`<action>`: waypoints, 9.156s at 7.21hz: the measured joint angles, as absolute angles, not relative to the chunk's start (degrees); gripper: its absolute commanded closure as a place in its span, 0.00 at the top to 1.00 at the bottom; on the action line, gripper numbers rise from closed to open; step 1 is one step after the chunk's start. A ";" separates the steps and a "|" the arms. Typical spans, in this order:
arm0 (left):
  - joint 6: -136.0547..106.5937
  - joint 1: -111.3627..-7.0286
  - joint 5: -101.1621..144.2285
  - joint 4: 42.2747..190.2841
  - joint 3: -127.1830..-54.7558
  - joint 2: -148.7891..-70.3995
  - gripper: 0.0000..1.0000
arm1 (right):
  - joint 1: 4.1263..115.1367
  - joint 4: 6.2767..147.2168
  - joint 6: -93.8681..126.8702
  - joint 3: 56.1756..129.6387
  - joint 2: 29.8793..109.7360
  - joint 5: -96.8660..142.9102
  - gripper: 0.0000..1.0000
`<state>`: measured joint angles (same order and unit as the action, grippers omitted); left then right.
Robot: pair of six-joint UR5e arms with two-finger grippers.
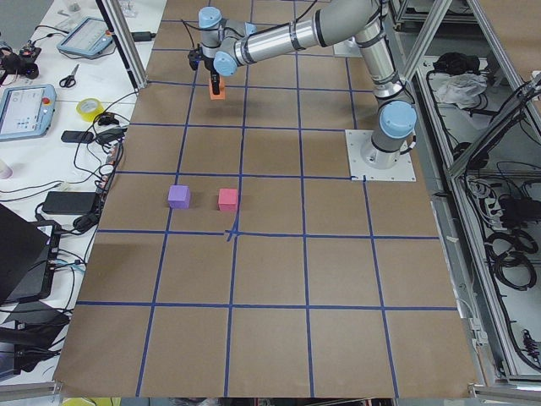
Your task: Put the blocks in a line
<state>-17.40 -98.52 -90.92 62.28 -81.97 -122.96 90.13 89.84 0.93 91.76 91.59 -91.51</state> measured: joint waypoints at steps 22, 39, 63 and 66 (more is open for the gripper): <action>38.03 -60.89 -88.44 62.17 -81.63 -125.31 0.00 | 90.00 89.65 0.88 91.67 92.11 -91.32 1.00; 32.36 -61.04 -89.94 58.62 -82.49 -127.74 1.00 | 90.00 89.79 0.90 91.64 92.11 -91.39 1.00; -2.75 -93.82 -92.23 93.44 -81.92 -89.25 1.00 | 90.00 90.70 0.88 91.41 92.25 -90.62 1.00; -2.72 -93.87 -92.20 93.26 -82.49 -88.93 1.00 | 90.00 90.70 0.88 91.41 92.23 -90.69 1.00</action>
<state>-2.72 -93.87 -92.20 93.26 -82.49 -88.93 90.00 90.70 0.88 91.41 92.23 -90.69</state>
